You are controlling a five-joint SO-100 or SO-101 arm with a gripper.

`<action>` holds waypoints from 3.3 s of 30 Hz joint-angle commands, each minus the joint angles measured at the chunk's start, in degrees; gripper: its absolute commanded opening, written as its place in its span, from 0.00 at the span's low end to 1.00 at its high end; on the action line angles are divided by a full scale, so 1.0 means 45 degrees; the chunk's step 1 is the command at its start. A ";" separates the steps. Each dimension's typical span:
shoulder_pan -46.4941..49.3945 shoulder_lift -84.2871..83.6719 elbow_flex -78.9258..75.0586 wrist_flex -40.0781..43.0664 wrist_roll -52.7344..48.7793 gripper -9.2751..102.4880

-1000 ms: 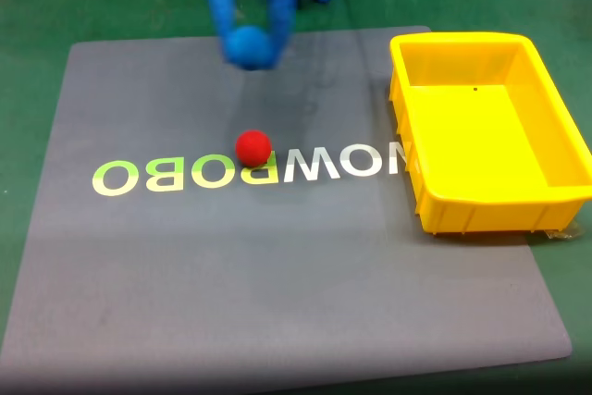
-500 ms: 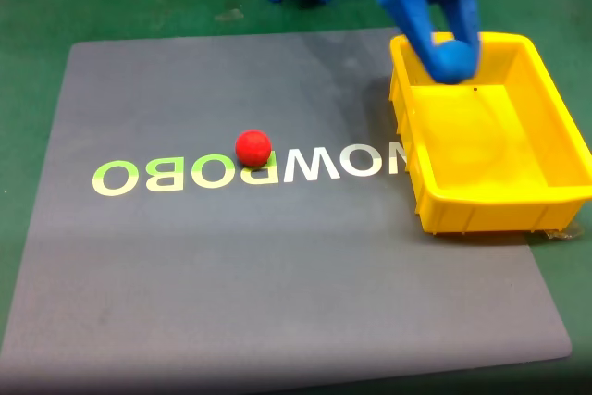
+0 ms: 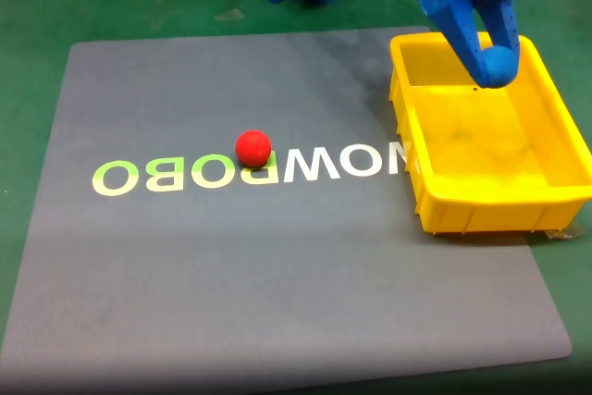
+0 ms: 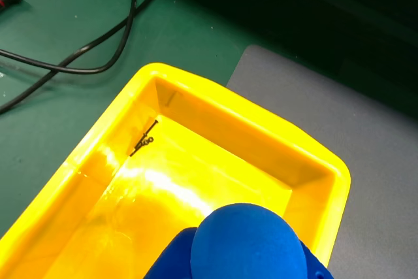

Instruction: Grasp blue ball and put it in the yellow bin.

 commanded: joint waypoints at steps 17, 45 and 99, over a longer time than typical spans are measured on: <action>0.0156 0.0977 -0.0938 0.0273 0.0508 0.37; 0.5527 1.9473 1.7402 0.1895 -0.1309 0.27; 0.5996 2.3965 2.1973 0.8711 0.0098 0.08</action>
